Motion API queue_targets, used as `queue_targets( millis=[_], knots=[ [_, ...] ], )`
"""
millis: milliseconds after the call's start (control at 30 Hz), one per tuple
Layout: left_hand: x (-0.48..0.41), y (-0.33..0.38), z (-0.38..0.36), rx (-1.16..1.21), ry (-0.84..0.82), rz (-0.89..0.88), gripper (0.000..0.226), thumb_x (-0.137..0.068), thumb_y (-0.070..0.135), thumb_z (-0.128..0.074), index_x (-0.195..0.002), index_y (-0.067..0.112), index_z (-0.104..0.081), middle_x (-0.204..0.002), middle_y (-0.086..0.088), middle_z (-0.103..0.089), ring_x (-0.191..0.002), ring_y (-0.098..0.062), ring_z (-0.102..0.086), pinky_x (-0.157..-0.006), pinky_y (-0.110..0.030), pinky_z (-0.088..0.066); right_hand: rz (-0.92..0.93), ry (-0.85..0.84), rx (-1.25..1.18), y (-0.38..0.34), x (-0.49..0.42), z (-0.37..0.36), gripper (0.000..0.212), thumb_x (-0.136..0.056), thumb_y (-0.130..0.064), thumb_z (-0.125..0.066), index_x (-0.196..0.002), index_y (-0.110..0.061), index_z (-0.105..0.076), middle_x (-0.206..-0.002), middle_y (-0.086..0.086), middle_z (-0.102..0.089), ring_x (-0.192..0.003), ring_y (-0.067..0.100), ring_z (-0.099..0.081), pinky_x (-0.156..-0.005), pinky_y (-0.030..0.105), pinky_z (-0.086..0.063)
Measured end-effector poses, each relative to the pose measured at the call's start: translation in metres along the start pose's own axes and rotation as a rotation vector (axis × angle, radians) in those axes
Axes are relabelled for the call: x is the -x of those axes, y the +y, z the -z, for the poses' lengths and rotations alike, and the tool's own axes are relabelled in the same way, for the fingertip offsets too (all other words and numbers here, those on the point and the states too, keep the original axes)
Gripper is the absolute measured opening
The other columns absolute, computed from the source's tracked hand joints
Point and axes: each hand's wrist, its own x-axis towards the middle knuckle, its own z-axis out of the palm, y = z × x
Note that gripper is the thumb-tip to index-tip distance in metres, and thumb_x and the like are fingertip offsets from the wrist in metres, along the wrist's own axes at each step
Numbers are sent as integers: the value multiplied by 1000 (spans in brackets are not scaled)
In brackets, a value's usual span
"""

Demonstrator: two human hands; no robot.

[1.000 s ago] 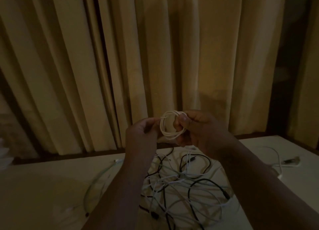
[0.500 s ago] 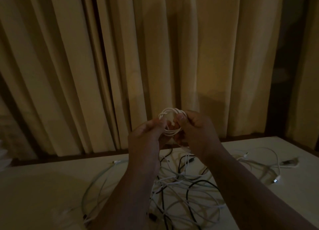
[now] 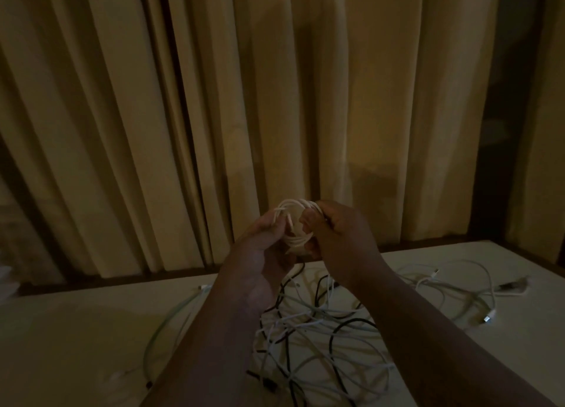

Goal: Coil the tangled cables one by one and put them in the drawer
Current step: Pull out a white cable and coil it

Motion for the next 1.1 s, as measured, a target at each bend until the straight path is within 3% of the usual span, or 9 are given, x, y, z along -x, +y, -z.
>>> queue_targets(
  millis=[133,267,433,533,667,767,867,967,1100],
  knots=[
    [0,-2,3,91,-106,81,38,-80,26,-66,-112,7,-71,-99,-13,-71,-85,-28,-63,-69,-36,-43,-25,5,55,6,-4,5,20,-104,-22,-53,-93,-23,-69,-78,-6,-68,-68,10,-69,-62,38,-62],
    [3,-1,1,51,-160,26,36,-79,25,-68,-109,5,-67,-87,-8,-70,-80,-25,-63,-68,-35,-45,-7,30,121,12,-7,8,20,-103,-23,-53,-94,-19,-70,-81,-1,-69,-76,19,-70,-69,51,-60],
    [2,-5,-8,-146,68,-92,29,-81,8,-73,-109,5,-67,-93,-9,-75,-75,-17,-72,-61,-30,-55,16,22,213,12,-5,2,21,-104,-24,-51,-97,-14,-69,-82,2,-68,-75,18,-67,-69,48,-58],
    [-2,-12,-5,-444,202,-252,28,-74,23,-79,-102,20,-72,-102,-6,-75,-90,-21,-72,-74,-42,-60,29,45,272,11,-6,6,21,-104,-24,-51,-89,-17,-64,-77,-4,-63,-71,12,-62,-65,39,-55],
    [0,-6,1,-812,170,-432,23,-80,35,-80,-102,32,-74,-96,10,-75,-88,-12,-71,-79,-46,-61,44,52,309,12,-7,12,24,-105,-26,-50,-96,-12,-67,-81,0,-66,-73,14,-62,-65,39,-55],
    [1,4,9,-989,87,-438,21,-83,34,-78,-103,36,-75,-97,15,-74,-90,-4,-69,-83,-39,-60,34,18,354,13,-8,14,24,-105,-27,-49,-92,-17,-66,-77,-9,-62,-68,4,-58,-58,18,-44],
    [2,15,15,-1105,21,-425,23,-83,24,-77,-93,45,-73,-90,11,-75,-86,-5,-69,-80,-28,-59,36,-33,391,13,-7,13,24,-106,-29,-47,-88,-24,-62,-74,-14,-57,-65,-2,-55,-55,13,-36],
    [0,21,20,-1037,39,-426,24,-85,11,-75,-99,30,-78,-89,7,-76,-83,-4,-70,-70,-13,-54,24,-35,368,11,-8,12,24,-105,-30,-48,-86,-26,-62,-76,-15,-60,-68,-3,-57,-55,11,-39],
    [-2,25,25,-745,83,-345,22,-85,-1,-74,-99,16,-77,-87,-5,-78,-79,-19,-74,-71,-32,-60,-21,-67,240,12,-12,20,25,-104,-30,-52,-83,-26,-65,-67,-8,-62,-60,2,-57,-54,17,-42]
  ],
)
